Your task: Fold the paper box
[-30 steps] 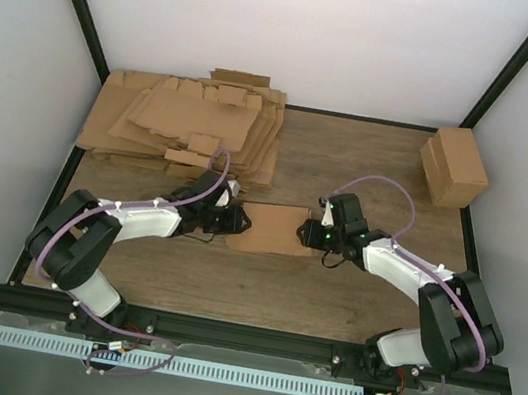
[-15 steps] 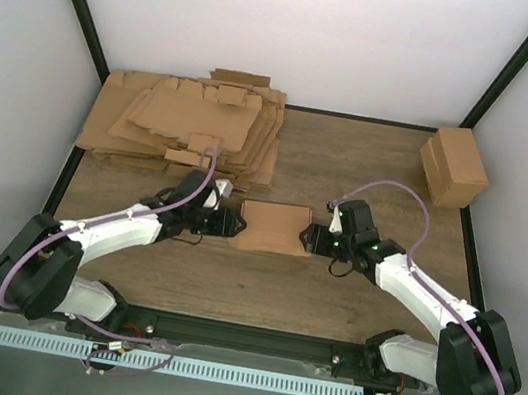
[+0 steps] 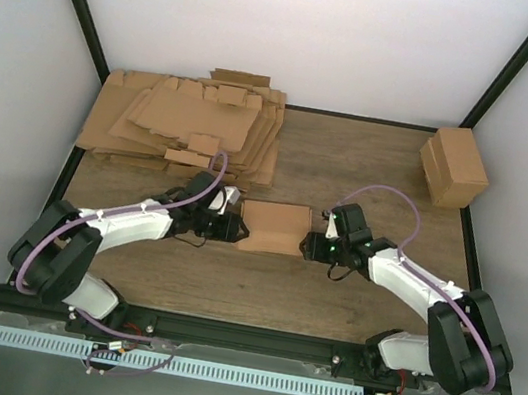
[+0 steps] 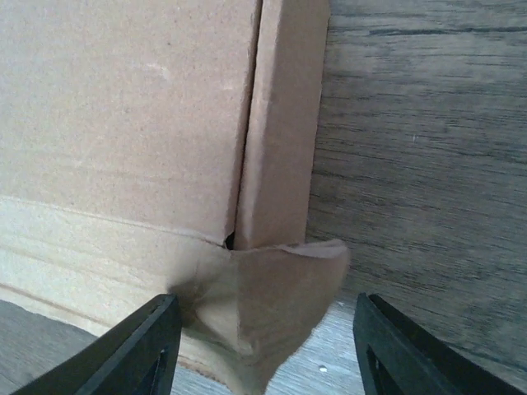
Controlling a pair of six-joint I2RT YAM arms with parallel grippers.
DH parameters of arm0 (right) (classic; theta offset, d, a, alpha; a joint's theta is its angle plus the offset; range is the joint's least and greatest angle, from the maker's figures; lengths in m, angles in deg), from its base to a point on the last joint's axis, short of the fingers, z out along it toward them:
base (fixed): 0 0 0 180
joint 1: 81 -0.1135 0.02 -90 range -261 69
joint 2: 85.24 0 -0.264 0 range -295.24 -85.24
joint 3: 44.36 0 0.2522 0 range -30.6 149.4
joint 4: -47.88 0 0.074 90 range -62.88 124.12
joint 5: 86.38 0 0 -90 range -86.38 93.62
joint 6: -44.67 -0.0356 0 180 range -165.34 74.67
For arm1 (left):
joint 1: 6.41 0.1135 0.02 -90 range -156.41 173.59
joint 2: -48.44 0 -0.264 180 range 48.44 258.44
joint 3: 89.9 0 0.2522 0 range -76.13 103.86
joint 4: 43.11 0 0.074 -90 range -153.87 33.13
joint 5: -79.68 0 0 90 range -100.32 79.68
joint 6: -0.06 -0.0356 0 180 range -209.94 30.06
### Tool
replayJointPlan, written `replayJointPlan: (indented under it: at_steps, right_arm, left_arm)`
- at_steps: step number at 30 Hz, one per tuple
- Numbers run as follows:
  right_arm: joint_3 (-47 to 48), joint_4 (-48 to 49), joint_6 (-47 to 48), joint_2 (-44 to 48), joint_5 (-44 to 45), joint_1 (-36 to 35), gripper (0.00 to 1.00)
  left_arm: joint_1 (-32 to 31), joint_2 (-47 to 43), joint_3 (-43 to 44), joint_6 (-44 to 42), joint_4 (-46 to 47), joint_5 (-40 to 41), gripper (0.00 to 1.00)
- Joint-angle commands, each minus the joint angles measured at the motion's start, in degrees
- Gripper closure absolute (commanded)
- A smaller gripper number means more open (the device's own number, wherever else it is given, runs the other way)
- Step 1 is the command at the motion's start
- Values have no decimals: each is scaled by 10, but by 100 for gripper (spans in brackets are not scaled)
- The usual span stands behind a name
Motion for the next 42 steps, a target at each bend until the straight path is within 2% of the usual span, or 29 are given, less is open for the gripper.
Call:
replayJointPlan:
  at_steps: [1,3,5,8,13,15,19,26,30,35,39,42]
  right_arm:
    - [29,25,18,-16,-12,2,42]
    - [32,22,19,-16,-17,2,41]
    - [35,19,24,-9,-12,2,36]
    - [43,16,37,8,4,2,25]
    - [93,18,64,-7,4,9,27]
    - [129,24,93,-33,-20,16,28]
    - [226,9,182,-143,-168,43,28]
    - [360,-12,226,-296,-234,58,28]
    - [399,-35,247,-363,-302,57,33]
    - [370,-39,269,-371,-374,58,38]
    - [340,-39,271,-351,-374,58,44]
    - [338,-40,268,-355,-362,58,55]
  left_arm:
    - [-1,24,12,-12,17,-31,49]
    - [-1,26,12,-11,18,-35,50]
    - [-1,18,15,-17,8,-18,49]
    - [0,-8,21,-30,-22,31,41]
    - [15,-32,23,-25,-19,30,44]
    - [24,-38,21,-18,-11,21,47]
    - [46,-39,19,-15,1,-2,50]
    - [72,-49,22,-21,-5,-18,50]
    - [75,-49,21,-27,-9,-21,50]
    - [76,-48,19,-30,-10,-23,51]
    - [77,-46,22,-34,-12,-21,51]
    - [77,-42,24,-36,-12,-21,52]
